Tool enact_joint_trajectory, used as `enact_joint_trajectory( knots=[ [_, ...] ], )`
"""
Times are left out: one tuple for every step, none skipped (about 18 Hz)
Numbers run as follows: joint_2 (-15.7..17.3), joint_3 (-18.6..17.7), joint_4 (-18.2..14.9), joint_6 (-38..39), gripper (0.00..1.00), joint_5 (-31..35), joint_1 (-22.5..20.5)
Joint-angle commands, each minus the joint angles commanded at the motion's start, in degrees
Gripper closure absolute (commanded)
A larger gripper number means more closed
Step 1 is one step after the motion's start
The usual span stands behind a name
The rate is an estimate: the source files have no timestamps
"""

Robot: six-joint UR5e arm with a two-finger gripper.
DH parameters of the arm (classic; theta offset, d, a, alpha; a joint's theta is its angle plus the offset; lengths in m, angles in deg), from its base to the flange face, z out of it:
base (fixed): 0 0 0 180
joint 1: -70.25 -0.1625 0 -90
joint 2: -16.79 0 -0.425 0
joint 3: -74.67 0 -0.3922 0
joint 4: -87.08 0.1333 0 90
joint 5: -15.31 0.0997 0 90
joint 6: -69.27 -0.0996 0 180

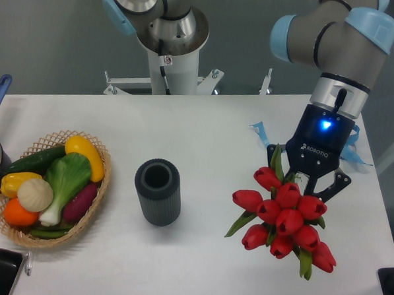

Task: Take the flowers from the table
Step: 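Lift the gripped tulip bunch up off the table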

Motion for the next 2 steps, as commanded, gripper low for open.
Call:
enact_joint_trajectory(
  knots=[
    [0.0,0.0,0.0,-0.1,0.65,0.0,0.0],
    [0.0,0.0,0.1,-0.1,0.66,0.0,0.0]
  ],
)
